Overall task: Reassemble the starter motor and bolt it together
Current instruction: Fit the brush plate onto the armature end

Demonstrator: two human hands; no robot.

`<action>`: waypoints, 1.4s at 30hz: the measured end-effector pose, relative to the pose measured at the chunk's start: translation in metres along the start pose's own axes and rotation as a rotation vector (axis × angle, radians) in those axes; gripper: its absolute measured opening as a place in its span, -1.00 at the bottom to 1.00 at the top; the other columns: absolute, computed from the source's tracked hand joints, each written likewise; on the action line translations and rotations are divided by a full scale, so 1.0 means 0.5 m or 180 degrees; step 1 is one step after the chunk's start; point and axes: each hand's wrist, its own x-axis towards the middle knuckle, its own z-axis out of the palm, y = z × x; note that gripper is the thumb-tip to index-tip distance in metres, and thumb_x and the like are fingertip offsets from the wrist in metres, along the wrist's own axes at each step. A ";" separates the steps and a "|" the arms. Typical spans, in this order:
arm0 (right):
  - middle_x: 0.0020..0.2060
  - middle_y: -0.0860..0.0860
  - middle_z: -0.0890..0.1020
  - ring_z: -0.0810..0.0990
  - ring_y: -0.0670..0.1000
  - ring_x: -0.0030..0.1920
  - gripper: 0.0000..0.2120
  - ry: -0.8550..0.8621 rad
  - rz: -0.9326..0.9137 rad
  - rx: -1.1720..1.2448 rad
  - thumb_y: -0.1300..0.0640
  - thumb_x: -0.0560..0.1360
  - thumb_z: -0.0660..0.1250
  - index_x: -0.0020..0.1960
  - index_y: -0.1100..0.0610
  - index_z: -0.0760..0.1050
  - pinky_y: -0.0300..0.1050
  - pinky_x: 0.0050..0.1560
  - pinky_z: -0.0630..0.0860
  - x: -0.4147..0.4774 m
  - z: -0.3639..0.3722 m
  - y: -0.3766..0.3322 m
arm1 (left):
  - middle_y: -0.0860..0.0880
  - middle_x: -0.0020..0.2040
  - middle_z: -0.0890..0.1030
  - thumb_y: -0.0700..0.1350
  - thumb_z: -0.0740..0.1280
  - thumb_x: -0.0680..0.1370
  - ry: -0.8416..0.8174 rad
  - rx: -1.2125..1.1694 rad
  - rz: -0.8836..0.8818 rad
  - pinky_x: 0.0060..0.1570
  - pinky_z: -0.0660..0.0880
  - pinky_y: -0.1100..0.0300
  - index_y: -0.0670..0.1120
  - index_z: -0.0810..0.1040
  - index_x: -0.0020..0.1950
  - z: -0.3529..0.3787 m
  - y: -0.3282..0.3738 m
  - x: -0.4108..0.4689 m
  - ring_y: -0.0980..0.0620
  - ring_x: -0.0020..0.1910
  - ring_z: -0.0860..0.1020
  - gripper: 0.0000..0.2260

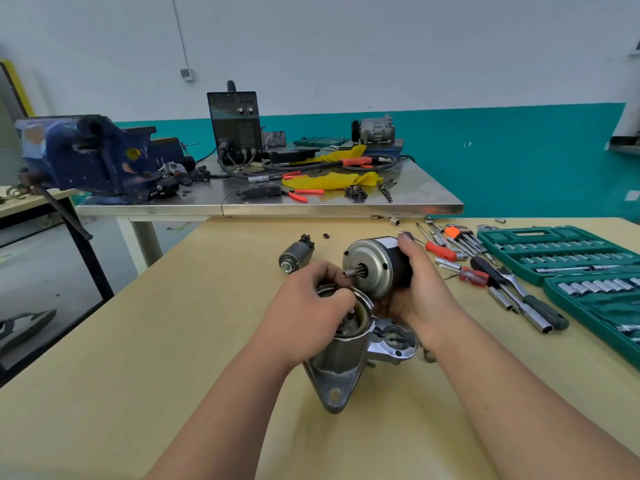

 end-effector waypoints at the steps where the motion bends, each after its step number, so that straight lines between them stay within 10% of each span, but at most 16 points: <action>1: 0.02 0.23 0.68 0.69 0.16 -0.10 -0.44 -0.0020 0.0037 0.0082 -0.25 0.53 0.16 0.23 0.18 0.54 0.00 -0.19 0.63 0.001 -0.001 0.001 | 0.14 -0.35 0.61 -0.21 0.34 0.47 0.0030 -0.0039 -0.0012 -0.36 0.45 0.33 0.02 0.54 -0.18 0.000 -0.001 0.000 0.17 -0.39 0.52 -0.87; 14: -0.15 0.20 0.69 0.52 0.00 -0.29 -0.38 0.0215 0.0147 0.1409 -0.35 0.44 0.20 -0.15 0.18 0.72 -0.21 -0.48 0.48 0.012 -0.038 -0.013 | -0.01 -0.29 0.59 -0.01 0.20 0.44 0.1269 -0.0905 -0.0168 -0.29 0.49 0.25 -0.02 0.52 -0.26 0.028 -0.021 0.003 0.16 -0.32 0.53 -0.83; 25: -0.10 0.23 0.68 0.52 0.01 -0.44 -0.37 0.0467 0.0117 0.1260 -0.36 0.48 0.17 0.14 0.16 0.59 -0.20 -0.42 0.50 0.032 -0.067 -0.009 | 0.10 -0.20 0.55 0.02 0.22 0.50 0.1780 0.0061 0.0590 -0.20 0.35 0.50 0.15 0.42 -0.17 0.043 -0.104 0.054 0.22 -0.14 0.51 -0.95; 29: -0.07 0.21 0.67 0.62 0.08 -0.29 -0.48 0.0679 -0.0495 0.0379 -0.27 0.53 0.18 0.20 0.14 0.52 -0.12 -0.42 0.50 0.026 -0.058 -0.009 | 0.12 -0.10 0.51 -0.01 0.29 0.57 0.1462 0.0687 0.0652 -0.16 0.35 0.43 0.17 0.39 -0.10 0.038 -0.113 0.088 0.20 -0.09 0.48 -0.89; 36: 0.09 -0.21 0.45 0.49 -0.15 0.04 -0.33 0.0490 -0.2095 -0.3587 -0.31 0.27 0.24 0.36 -0.29 0.19 -0.26 0.00 0.49 -0.025 -0.045 -0.001 | 0.02 0.27 0.50 0.02 0.29 0.58 0.1337 0.1241 0.0673 0.28 0.33 0.08 -0.05 0.51 0.29 0.042 -0.123 0.084 0.00 0.27 0.31 -0.69; 42: 0.12 -0.13 0.48 0.40 -0.19 0.03 -0.25 0.0026 -0.2672 -0.4425 -0.34 0.28 0.28 0.41 -0.10 0.28 -0.38 -0.01 0.33 -0.058 -0.035 0.021 | 0.06 0.49 0.32 0.11 0.22 0.45 0.0300 0.1776 0.0802 0.39 0.21 0.09 0.06 0.27 0.52 0.031 -0.144 0.078 -0.02 0.42 0.23 -0.38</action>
